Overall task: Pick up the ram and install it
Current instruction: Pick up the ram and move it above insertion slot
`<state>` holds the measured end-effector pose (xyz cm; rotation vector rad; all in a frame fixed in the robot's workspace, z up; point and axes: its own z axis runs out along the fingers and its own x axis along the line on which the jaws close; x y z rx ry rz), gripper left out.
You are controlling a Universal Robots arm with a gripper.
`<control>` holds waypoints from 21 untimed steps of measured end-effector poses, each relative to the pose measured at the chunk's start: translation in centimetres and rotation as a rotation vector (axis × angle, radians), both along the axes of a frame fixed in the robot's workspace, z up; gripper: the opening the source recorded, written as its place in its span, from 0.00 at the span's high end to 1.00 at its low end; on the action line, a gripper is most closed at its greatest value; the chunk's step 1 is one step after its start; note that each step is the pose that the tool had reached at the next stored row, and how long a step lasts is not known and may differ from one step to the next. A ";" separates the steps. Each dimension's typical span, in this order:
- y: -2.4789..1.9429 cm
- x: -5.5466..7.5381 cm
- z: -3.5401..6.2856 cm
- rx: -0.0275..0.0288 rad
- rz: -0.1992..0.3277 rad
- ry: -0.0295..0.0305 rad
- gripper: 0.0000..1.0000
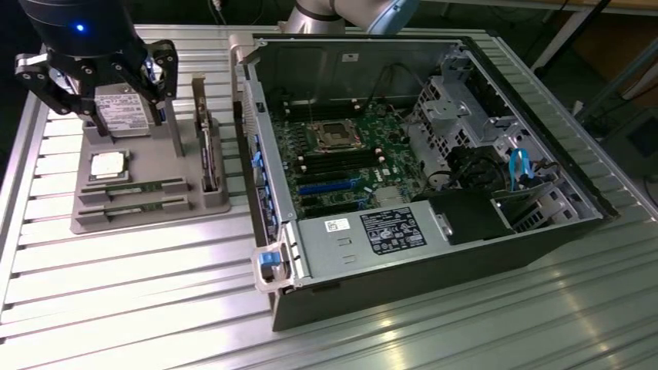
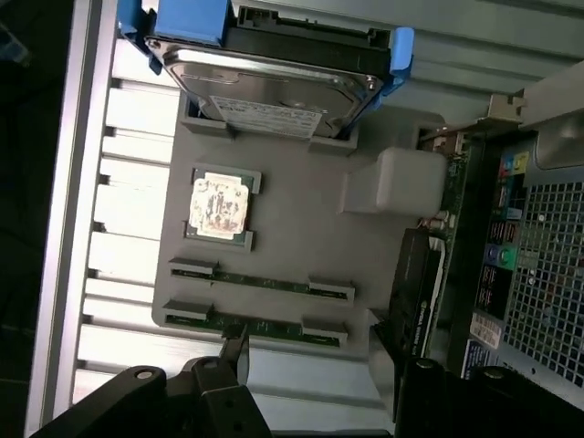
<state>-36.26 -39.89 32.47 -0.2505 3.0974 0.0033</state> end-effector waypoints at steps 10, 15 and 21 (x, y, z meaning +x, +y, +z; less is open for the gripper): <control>0.00 0.0 -0.08 -0.0048 0.203 -0.0040 0.36; 0.00 0.0 -0.08 -0.0050 0.286 -0.0084 0.36; 0.00 0.0 -0.08 -0.0052 0.377 -0.0126 0.36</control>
